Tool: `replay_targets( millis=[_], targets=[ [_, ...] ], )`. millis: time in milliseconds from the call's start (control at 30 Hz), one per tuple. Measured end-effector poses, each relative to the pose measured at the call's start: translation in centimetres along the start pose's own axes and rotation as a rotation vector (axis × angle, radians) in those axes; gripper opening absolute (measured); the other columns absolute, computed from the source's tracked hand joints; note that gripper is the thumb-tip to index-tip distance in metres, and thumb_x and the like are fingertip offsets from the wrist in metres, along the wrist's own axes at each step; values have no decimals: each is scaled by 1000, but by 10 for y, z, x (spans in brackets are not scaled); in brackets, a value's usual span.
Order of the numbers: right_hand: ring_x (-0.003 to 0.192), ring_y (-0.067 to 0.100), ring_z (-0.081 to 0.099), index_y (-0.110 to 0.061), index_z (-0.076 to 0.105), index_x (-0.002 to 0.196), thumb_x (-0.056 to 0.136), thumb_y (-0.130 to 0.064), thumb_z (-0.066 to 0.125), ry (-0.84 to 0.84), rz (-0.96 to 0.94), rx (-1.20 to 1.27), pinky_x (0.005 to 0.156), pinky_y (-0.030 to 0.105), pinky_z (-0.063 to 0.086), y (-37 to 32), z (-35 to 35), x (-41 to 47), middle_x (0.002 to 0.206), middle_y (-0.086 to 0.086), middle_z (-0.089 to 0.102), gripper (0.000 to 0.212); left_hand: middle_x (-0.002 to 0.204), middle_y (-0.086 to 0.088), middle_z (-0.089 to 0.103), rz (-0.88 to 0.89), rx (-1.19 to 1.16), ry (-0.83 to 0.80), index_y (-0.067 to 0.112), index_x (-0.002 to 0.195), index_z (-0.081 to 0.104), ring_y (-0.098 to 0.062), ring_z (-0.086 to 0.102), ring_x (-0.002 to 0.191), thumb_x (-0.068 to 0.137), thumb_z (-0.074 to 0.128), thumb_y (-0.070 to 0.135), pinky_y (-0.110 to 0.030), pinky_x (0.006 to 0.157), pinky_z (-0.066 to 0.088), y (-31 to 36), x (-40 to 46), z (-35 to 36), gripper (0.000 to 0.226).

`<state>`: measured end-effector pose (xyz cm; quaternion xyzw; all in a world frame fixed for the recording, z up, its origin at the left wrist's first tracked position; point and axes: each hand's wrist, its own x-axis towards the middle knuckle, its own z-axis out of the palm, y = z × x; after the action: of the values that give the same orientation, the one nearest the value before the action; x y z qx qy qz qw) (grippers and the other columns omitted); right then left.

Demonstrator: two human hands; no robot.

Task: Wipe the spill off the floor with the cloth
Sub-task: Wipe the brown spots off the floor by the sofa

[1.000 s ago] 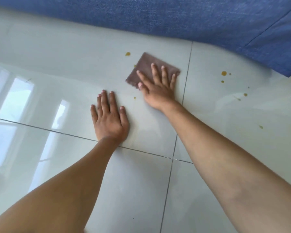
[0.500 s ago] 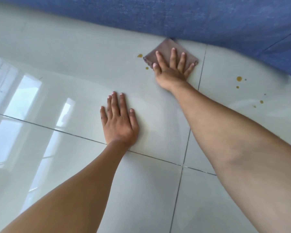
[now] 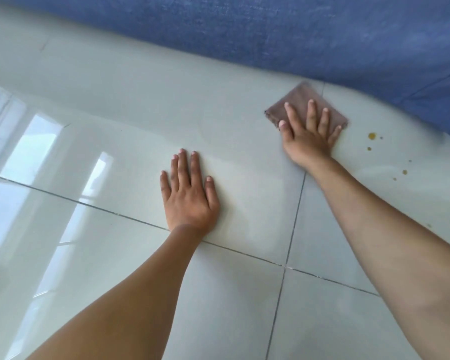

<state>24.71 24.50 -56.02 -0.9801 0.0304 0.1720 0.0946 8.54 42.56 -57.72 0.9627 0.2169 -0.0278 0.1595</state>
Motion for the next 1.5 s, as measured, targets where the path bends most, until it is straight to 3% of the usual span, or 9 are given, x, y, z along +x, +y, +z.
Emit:
replay_targets(
  millis=[133,300,467,633,800,933,1100,1233,1500],
  targets=[
    [148,30,-15,-50,7,146,95,-54,17,-6,-120,2,113,61,-14,-60,17,-8,162,-3,-11,52,163,-2,4,0,4,-10,20,153,9,-16,0,151,96,22,39,-40,121,-4,0,0,-1,62],
    [147,28,19,-48,32,142,92,-55,29,64,-510,-85,116,54,1,-23,56,-123,159,-3,23,50,163,-2,5,2,-6,-11,17,153,10,-16,1,151,94,22,37,-40,122,-2,0,-1,-3,64],
    [150,24,1,-52,15,145,90,-59,17,14,-255,-115,118,52,-5,37,35,-110,162,-8,4,55,163,-1,1,-20,-24,-9,11,153,3,-14,-2,150,96,24,35,-38,122,-5,0,-1,-2,65],
    [148,28,-16,-52,7,145,95,-54,17,-19,-110,-30,114,60,-14,-41,14,-11,162,-6,-13,51,163,-2,1,-18,-11,-7,10,153,4,-15,-2,150,96,24,36,-37,121,-6,2,1,-2,66],
    [148,26,-14,-52,9,145,95,-52,18,-56,-452,-109,114,59,-15,-117,32,-13,162,-7,-10,51,163,-3,3,-12,-13,-18,10,153,6,-15,-1,151,94,23,37,-39,122,-4,2,1,-4,67],
    [150,23,0,-53,18,144,88,-58,11,-38,-733,-205,117,49,-6,-48,34,-55,162,-10,5,56,163,-2,2,-17,-19,-26,11,153,5,-14,-2,150,95,22,38,-39,122,-4,0,2,-3,66],
    [150,21,-4,-55,11,143,83,-64,7,-41,-374,-216,119,51,-3,50,1,-36,162,-12,-1,61,163,-1,0,-17,-32,-18,12,153,3,-13,-3,150,96,23,37,-38,122,-5,0,1,-2,66],
    [148,25,-14,-53,8,145,94,-56,17,-37,-143,-71,116,57,-12,-5,0,4,161,-9,-12,51,163,-1,1,-15,-10,-18,11,153,4,-14,-3,150,96,23,37,-38,122,-6,0,1,-3,66],
    [147,26,19,-45,35,141,93,-50,33,77,-482,-22,117,52,6,-13,65,-142,158,-2,27,49,163,-3,3,-7,18,-20,10,153,5,-16,-1,151,96,23,35,-39,121,-5,-1,1,-3,65]
  ],
)
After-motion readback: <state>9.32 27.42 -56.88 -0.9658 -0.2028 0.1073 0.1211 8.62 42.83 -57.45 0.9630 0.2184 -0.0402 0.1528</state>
